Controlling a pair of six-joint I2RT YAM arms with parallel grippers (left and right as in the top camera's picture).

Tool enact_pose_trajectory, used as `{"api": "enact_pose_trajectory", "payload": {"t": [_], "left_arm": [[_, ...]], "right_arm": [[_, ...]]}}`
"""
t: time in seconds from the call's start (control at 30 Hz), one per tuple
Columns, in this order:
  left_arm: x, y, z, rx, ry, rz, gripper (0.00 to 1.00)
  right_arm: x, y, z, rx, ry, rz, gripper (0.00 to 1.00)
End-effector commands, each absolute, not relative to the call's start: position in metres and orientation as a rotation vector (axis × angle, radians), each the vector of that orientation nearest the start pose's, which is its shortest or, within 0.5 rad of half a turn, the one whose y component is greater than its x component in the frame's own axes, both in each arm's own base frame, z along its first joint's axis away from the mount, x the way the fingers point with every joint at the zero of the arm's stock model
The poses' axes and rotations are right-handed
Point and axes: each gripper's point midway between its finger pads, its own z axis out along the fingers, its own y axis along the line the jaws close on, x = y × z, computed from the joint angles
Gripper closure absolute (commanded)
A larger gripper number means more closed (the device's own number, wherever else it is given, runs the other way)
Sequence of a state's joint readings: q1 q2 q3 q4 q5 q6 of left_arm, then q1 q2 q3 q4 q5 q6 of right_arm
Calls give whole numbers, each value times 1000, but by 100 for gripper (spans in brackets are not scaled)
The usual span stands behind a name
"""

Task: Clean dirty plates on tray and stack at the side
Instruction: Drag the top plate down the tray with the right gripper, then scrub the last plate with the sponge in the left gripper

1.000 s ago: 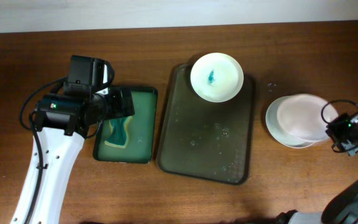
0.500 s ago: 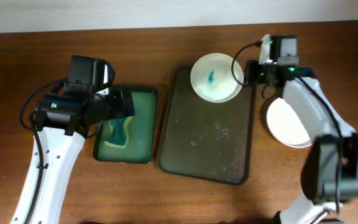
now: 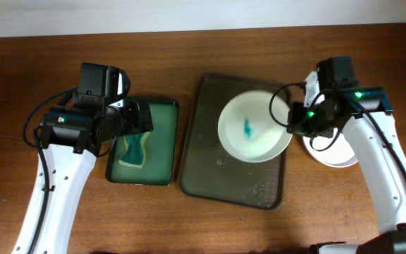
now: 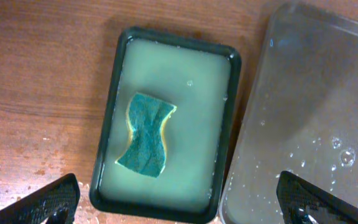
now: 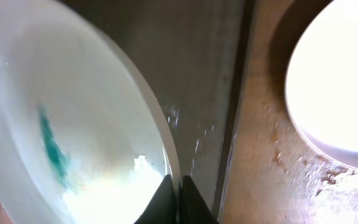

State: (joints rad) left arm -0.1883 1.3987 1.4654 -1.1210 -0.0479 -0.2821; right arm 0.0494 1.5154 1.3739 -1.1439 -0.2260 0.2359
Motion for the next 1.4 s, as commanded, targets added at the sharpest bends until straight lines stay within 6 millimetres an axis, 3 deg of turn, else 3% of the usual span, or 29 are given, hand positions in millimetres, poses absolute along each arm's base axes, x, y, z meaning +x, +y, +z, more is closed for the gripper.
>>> {"api": "enact_pose_trajectory", "payload": {"t": [0.0,0.07,0.1,0.13,0.17,0.2,0.27,0.33,0.4,0.43,0.47,0.5,0.57,0.6,0.63,0.7,0.73,0.77,0.87,1.0,1.03,1.07,1.1,1.17,1.23,1.27,1.3,1.33,1.37], "left_arm": [[333,-55,240,-129,2614,-108,1],[333,-55,240,-129,2614,-108,0],[333,-55,240,-129,2614,-108,1],[332,-55,240,-134,2616,-114,1],[330,-66,239,-137,2630,-196,1],[330,-74,239,-118,2633,-250,0],[324,-85,228,-84,2691,-285,0],[319,-119,195,49,2790,-281,8],[320,-161,156,200,2851,-288,25],[320,-188,131,256,2893,-301,29],[316,-213,98,299,2956,-302,39],[314,-218,78,323,2999,-268,49],[317,-204,72,269,3036,-243,54],[324,-183,83,183,3041,-233,58],[332,-158,96,90,3026,-220,55],[343,-96,113,-138,2998,-150,30],[341,-72,112,-243,3018,-140,32],[334,-62,103,-222,3049,-121,35],[321,-30,48,-266,3032,138,46],[320,-23,12,-290,2971,158,65],[319,-23,10,-289,2972,154,76],[319,-24,10,-287,2972,152,95],[319,-25,10,-286,2973,145,100],[317,-28,12,-267,2989,122,100],[323,-31,33,-267,2983,98,100],[326,-31,41,-267,2972,95,88],[332,-32,54,-266,2952,88,36],[334,-32,58,-267,2941,87,32],[333,-29,55,-269,2942,116,40]], "right_arm": [[286,78,112,268,3030,353,96],[281,91,61,419,2988,306,96],[288,86,50,482,2934,262,96],[294,87,50,487,2903,267,91],[301,88,56,459,2875,281,76],[306,90,70,300,2869,275,70],[308,90,95,80,2850,253,67],[306,89,114,-25,2832,238,60],[299,88,113,2,2858,235,57],[295,87,111,41,2879,236,57],[292,86,110,56,2891,236,57],[291,86,109,55,2899,234,57],[284,84,107,-9,2928,216,57],[283,84,106,-8,2936,215,57],[283,84,102,-7,2945,213,57],[290,90,87,-78,2961,235,58],[291,98,78,-117,2986,293,58],[290,102,68,-115,3016,318,58],[289,103,62,-114,3039,324,57],[288,103,62,-113,3041,324,58],[288,103,62,-113,3041,324,58],[288,103,62,-113,3041,324,58],[288,103,62,-113,3041,324,57],[288,103,62,-113,3041,324,58],[287,102,62,-112,3045,322,58],[287,102,62,-112,3045,322,58],[288,102,62,-112,3044,323,58],[288,102,62,-112,3044,323,57],[288,102,62,-112,3045,323,58]]}}
